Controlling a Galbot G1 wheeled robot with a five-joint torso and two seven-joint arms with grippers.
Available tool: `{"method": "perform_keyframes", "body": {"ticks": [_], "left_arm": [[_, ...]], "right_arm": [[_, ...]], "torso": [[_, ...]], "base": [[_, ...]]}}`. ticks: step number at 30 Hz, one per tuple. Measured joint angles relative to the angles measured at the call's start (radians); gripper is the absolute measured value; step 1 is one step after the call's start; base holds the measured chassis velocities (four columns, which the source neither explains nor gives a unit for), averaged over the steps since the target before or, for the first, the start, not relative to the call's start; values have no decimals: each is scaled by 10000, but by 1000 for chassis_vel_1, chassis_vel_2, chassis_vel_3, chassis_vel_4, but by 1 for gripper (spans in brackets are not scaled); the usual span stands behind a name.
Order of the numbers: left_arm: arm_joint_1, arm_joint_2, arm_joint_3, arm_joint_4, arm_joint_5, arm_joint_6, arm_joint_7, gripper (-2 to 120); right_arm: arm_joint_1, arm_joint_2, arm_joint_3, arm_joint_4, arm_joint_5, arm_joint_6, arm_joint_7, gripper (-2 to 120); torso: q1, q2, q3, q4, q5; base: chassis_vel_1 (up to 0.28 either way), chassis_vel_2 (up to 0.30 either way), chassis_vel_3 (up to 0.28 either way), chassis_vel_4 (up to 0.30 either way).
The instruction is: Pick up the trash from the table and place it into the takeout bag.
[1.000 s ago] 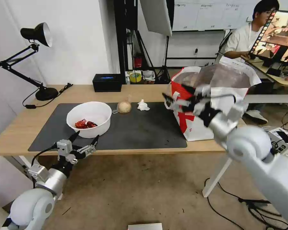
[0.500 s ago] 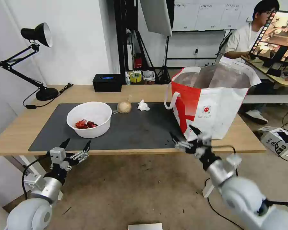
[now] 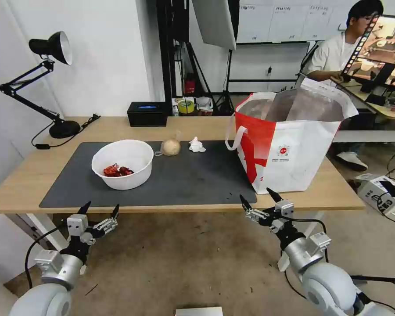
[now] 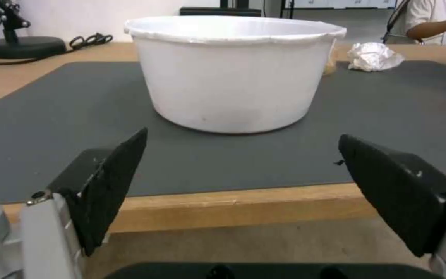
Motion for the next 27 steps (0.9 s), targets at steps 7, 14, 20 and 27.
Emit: {"method": "perform_keyframes", "body": {"ticks": [7,14,20,27], "left_arm": [[-43,-8,41,89,-1,-27,53,100],[-122,-8,80,170,-3,-42,66,100],[-196,31,126,196,-18,-43,69,100],[-457,128,362,303,-25,-23,65,100]], "right_arm": [[139,154,-258,-102,-79,-64,6,100],[290,158,-404,-200,-112,-114,6,100],[679,94,-651,-257,-68,-435,59,100],[1932,16,-1663,-528,192,-1171,312,100]], "torso": [[1,0,0,0,1],[1,-2,0,-1,0],[1,-1,1,-1,0],[0,-2,1,4,3]], "base": [[0,0,0,0],[0,0,0,0],[0,0,0,0],[0,0,0,0]]}}
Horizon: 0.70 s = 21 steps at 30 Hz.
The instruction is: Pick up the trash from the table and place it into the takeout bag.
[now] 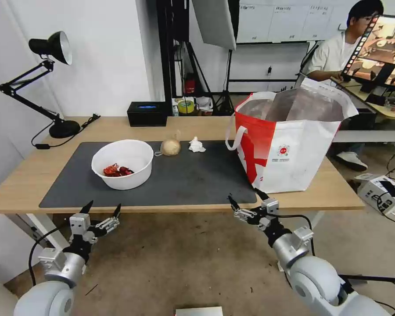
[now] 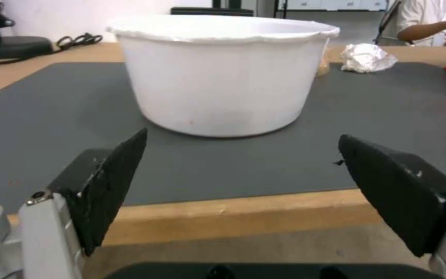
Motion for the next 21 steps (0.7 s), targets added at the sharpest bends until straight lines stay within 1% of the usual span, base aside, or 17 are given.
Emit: {"method": "perform_keyframes", "body": {"ticks": [1,2,3,5,6,8,9,11,12,15,16,18,19,21], "left_arm": [[-108,62,94,41,0,14,4,100],[-108,62,94,41,0,14,4,100],[-160,103,123,66,1,23,5,100],[-171,128,90,67,2,24,17,100],[-171,128,90,67,2,24,17,100],[-174,111,0,36,2,25,16,100],[-174,111,0,36,2,25,16,100],[-186,43,-30,-17,2,25,18,100],[-186,43,-30,-17,2,25,18,100],[-209,-61,-25,-51,28,25,27,100],[-209,-61,-25,-51,28,25,27,100],[-218,-106,-16,-55,48,25,33,100],[-218,-106,-16,-55,48,25,33,100],[-226,-110,-9,-57,53,25,41,100]], "right_arm": [[237,0,-133,-23,79,-144,56,100],[237,0,-133,-23,79,-144,56,100],[712,-6,-430,-121,206,-326,150,100],[1729,-39,-1150,-332,498,-634,249,100],[1729,-39,-1150,-332,498,-634,249,100],[2976,-53,-2030,-661,893,-925,290,100],[2976,-53,-2030,-661,893,-925,290,100],[4202,34,-2967,-1128,1331,-1136,284,100],[4202,34,-2967,-1128,1331,-1136,284,100],[5750,410,-3989,-1833,1938,-1445,250,100],[5750,410,-3989,-1833,1938,-1445,250,100],[6805,883,-4582,-2488,2025,-1608,392,100],[6805,883,-4582,-2488,2025,-1608,392,100],[7647,1540,-5106,-3239,2041,-1880,1063,100]], "torso": [[0,1,0,-9,-4],[0,1,0,-9,-4],[1,1,0,-10,-7],[1,0,0,-7,0],[1,0,0,-7,0],[1,0,0,0,-4],[1,0,0,0,-4],[1,0,1,-5,-3],[1,0,1,-5,-3],[1,0,2,-5,-2],[1,0,2,-5,-2],[1,0,0,-1,-9],[1,0,0,-1,-9],[2,0,1,-4,-1]], "base": [[0,0,0,0],[0,0,0,0],[0,0,0,0],[0,0,0,0],[0,0,0,0],[0,0,0,0],[0,0,0,0],[0,0,0,0],[0,0,0,0],[0,0,0,0],[0,0,0,0],[0,0,0,0],[0,0,0,0],[0,0,0,0]]}}
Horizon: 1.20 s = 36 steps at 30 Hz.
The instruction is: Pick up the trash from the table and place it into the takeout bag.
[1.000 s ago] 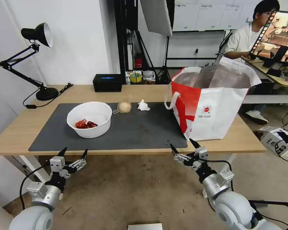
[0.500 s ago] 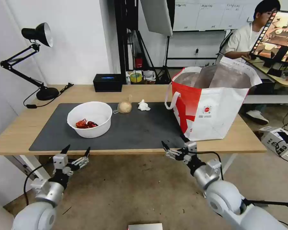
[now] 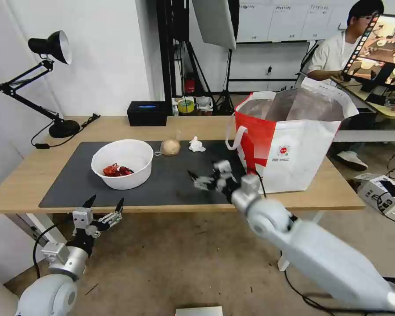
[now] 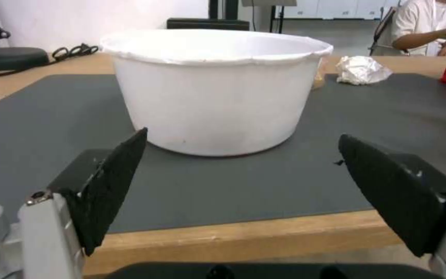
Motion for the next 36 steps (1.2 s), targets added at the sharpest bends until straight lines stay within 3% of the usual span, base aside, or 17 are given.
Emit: {"method": "perform_keyframes", "body": {"ticks": [8,13,16,23,36], "left_arm": [[-34,-4,38,30,5,8,1,100],[-44,11,48,93,11,9,3,100],[-122,58,107,159,13,9,8,100],[-209,102,211,228,12,8,12,100],[-290,-8,277,300,18,-33,67,100]], "right_arm": [[1176,1966,-401,-2323,-182,-976,2222,100],[1385,2592,-325,-3166,-244,-1278,2796,100],[1693,3319,-61,-4389,-384,-1413,3174,100],[2172,4039,441,-5733,-337,-1504,3386,100],[3222,5458,836,-8571,-930,-1630,2761,100]], "torso": [[0,1,0,0,-3],[0,1,-1,0,-4],[0,1,0,-1,-4],[0,2,-2,-1,-2],[-1,1,-1,1,-2]], "base": [[0,0,0,0],[0,0,0,0],[0,0,0,0],[0,0,0,0],[0,0,0,0]]}}
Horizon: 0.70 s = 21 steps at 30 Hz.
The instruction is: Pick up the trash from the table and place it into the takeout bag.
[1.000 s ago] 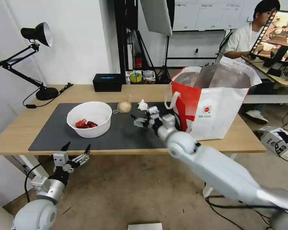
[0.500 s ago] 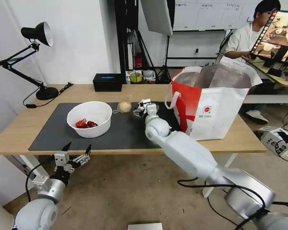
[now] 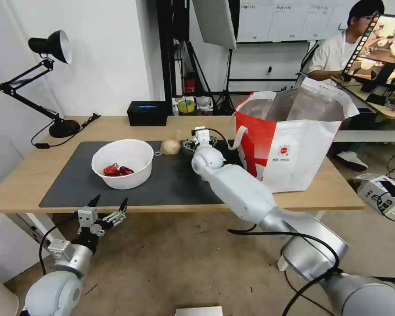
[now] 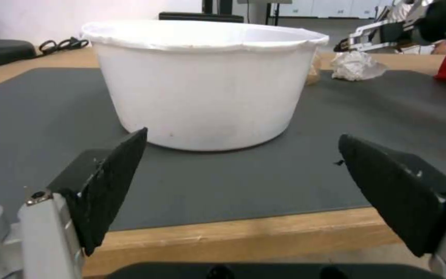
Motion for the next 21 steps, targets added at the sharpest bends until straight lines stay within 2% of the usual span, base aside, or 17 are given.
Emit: {"method": "perform_keyframes", "body": {"ticks": [6,21], "left_arm": [[-14,12,-3,-31,-1,-9,10,100],[87,-100,107,-224,70,5,85,100]], "right_arm": [[165,92,64,-438,-36,-150,-144,100],[91,48,208,-346,526,-676,-204,100]], "torso": [[0,0,0,-2,0],[0,0,-1,-1,1]], "base": [[0,0,0,0],[0,0,0,0]]}}
